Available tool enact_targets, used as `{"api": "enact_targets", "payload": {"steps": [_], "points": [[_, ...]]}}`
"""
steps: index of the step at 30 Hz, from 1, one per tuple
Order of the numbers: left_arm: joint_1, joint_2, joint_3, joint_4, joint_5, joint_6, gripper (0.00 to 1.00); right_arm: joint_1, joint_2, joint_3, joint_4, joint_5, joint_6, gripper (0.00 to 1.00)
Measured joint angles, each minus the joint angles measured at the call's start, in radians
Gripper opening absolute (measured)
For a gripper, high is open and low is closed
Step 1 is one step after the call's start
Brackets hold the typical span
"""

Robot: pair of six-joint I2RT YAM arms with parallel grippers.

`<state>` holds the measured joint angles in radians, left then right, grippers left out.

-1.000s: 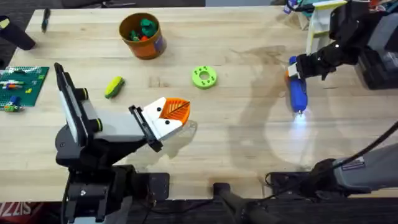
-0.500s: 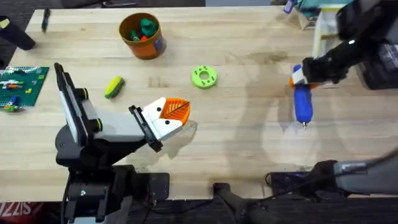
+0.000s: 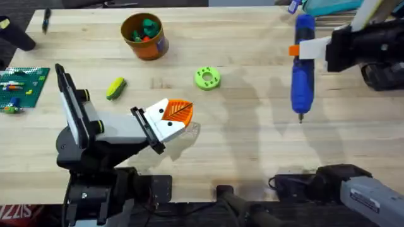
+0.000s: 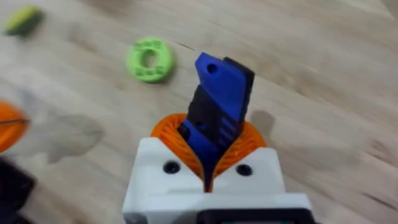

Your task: Pick up the gripper from the table and insert it into the empty holder that is missing its gripper. Then pick up a screw, insert it into the mounting hole, and use the screwdriver to tighten it. Finally, clean up the table by picking up the vegetable and placing it into the bucket.

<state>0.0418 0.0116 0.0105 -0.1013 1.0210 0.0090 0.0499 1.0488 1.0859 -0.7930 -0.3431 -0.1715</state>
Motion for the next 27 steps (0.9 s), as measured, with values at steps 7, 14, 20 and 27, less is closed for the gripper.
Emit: {"api": "enact_targets", "payload": {"steps": [7,14,20,27], "points": [[0.0,0.0,0.0,0.0,0.0,0.0,0.017,0.096,-0.125,0.0,0.041,-0.226,0.032,0.027],[0.0,0.0,0.0,0.0,0.0,0.0,0.017,0.189,-0.199,-0.048,0.332,-0.292,0.096,0.027],[0.0,0.0,0.0,0.0,0.0,0.0,0.017,0.324,-0.167,-0.272,0.833,-0.309,0.219,0.027],[0.0,0.0,0.0,0.0,0.0,0.0,0.017,0.509,-0.016,-0.343,1.262,-0.316,0.283,0.027]]}}
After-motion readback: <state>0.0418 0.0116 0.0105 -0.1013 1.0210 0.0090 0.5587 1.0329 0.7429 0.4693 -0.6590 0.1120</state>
